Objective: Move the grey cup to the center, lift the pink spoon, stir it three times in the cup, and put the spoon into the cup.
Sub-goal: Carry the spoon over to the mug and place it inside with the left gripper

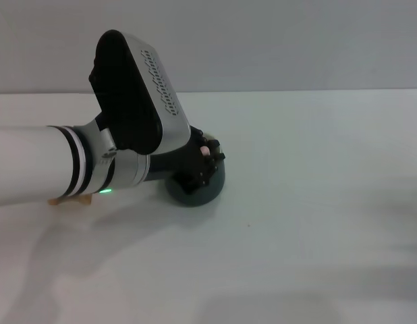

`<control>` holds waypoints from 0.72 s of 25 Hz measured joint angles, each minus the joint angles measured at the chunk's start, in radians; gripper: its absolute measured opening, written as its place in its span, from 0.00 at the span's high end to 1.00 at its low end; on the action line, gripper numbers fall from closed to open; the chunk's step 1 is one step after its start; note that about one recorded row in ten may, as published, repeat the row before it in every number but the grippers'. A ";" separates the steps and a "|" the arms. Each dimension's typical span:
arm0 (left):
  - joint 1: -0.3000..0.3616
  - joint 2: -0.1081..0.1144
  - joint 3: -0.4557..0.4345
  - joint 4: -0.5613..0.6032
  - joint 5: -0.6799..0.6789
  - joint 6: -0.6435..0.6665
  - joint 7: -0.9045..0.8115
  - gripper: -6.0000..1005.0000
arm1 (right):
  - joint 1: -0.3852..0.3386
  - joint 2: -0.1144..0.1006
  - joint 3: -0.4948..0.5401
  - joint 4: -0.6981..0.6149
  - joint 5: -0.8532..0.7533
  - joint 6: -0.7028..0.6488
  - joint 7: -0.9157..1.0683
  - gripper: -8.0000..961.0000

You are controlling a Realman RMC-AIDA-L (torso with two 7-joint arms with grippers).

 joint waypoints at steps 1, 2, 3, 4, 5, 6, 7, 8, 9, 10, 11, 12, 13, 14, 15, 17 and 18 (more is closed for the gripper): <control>0.006 0.000 0.001 -0.003 0.002 0.000 -0.001 0.85 | 0.000 0.000 0.000 0.000 -0.001 0.000 0.000 0.99; 0.013 0.001 -0.001 -0.004 0.002 0.000 -0.001 0.85 | 0.000 0.000 0.000 0.000 -0.001 0.000 0.000 0.99; 0.019 0.002 -0.004 -0.005 0.002 0.000 -0.001 0.85 | 0.000 0.000 0.000 0.000 -0.001 0.000 0.000 0.99; 0.026 0.002 -0.010 -0.006 0.003 0.000 -0.001 0.85 | 0.000 0.000 0.000 0.000 -0.001 0.000 0.000 0.99; 0.033 0.003 -0.017 -0.007 0.003 0.000 -0.001 0.85 | 0.000 0.000 0.000 0.000 -0.001 0.000 0.000 0.99; 0.041 0.004 -0.028 -0.008 0.003 0.000 0.000 0.85 | 0.000 -0.001 0.000 0.000 -0.001 0.000 0.000 0.99; 0.046 0.004 -0.035 -0.009 0.004 0.000 0.000 0.85 | 0.000 -0.001 0.000 -0.001 -0.001 0.000 0.000 0.99; 0.050 0.005 -0.044 -0.010 0.006 0.000 0.001 0.85 | 0.000 -0.001 0.000 -0.001 -0.002 0.000 0.000 0.99; 0.054 0.005 -0.052 -0.010 0.009 0.000 0.002 0.85 | 0.000 -0.001 0.000 -0.001 -0.002 -0.001 0.000 0.99; 0.056 0.005 -0.067 -0.009 0.013 0.000 0.002 0.85 | 0.000 -0.001 0.000 -0.002 -0.002 -0.002 0.000 0.99; 0.056 0.005 -0.073 -0.007 0.014 0.000 0.002 0.85 | 0.000 -0.001 0.000 -0.002 -0.002 -0.003 0.000 0.99; 0.056 0.005 -0.073 -0.007 0.014 0.000 0.002 0.85 | 0.000 -0.001 0.000 -0.002 -0.002 -0.004 0.000 0.99; 0.056 0.005 -0.073 -0.007 0.014 0.000 0.002 0.85 | 0.000 -0.001 0.000 -0.002 -0.002 -0.004 0.000 0.99; 0.056 0.005 -0.073 -0.007 0.014 0.000 0.002 0.85 | 0.000 -0.001 0.000 -0.002 -0.002 -0.004 0.000 0.99; 0.056 0.005 -0.073 -0.007 0.014 0.000 0.002 0.85 | -0.001 -0.002 0.000 -0.001 -0.002 -0.004 0.000 0.99; 0.055 0.005 -0.084 -0.001 0.016 0.000 0.002 0.85 | -0.001 -0.002 0.000 -0.001 -0.002 -0.004 0.000 0.99; 0.055 0.005 -0.084 -0.001 0.016 0.000 0.002 0.85 | -0.002 -0.002 0.000 -0.001 -0.002 -0.005 0.000 0.99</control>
